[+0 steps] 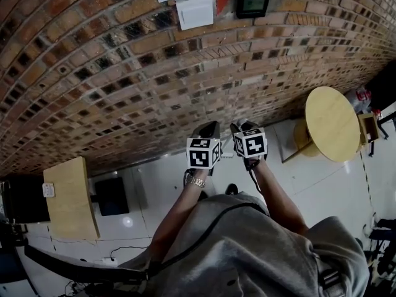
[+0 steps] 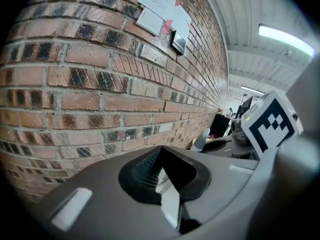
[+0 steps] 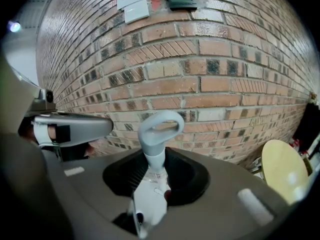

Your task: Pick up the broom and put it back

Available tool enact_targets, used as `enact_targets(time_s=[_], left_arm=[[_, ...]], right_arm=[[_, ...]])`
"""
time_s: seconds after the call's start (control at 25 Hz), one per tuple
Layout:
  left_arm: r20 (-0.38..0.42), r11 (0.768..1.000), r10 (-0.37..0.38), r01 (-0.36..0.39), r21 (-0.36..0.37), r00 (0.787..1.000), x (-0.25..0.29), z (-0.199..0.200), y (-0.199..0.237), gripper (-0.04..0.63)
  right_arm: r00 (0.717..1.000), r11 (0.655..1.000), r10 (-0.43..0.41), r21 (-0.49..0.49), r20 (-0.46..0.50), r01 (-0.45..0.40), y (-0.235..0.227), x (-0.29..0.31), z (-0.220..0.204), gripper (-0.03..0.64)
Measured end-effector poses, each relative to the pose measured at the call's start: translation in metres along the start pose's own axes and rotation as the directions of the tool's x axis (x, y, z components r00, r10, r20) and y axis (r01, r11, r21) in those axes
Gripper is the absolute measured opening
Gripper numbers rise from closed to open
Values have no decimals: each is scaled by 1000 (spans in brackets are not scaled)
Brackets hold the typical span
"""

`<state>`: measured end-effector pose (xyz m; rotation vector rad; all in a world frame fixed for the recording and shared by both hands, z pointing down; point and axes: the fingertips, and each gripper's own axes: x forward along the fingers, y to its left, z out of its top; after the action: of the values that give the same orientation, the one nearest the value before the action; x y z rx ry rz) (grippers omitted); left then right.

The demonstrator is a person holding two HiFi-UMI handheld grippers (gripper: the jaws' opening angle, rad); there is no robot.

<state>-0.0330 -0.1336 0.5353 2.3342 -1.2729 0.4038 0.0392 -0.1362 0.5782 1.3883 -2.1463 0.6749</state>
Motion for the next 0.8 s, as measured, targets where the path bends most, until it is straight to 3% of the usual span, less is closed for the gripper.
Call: enact_targets(time_s=[0.32, 0.6, 0.8], left_arm=[[9, 1000, 31, -31, -2, 999, -5, 0, 8, 5], [19, 995, 94, -94, -22, 995, -13, -3, 27, 5], [1, 988, 145, -145, -52, 989, -21, -16, 42, 5]], right_arm=[[1000, 1000, 9, 1, -9, -9, -25, 34, -3, 100], [996, 999, 26, -25, -91, -28, -48, 86, -28, 100], [980, 997, 39, -52, -198, -50, -62, 131, -69, 100]])
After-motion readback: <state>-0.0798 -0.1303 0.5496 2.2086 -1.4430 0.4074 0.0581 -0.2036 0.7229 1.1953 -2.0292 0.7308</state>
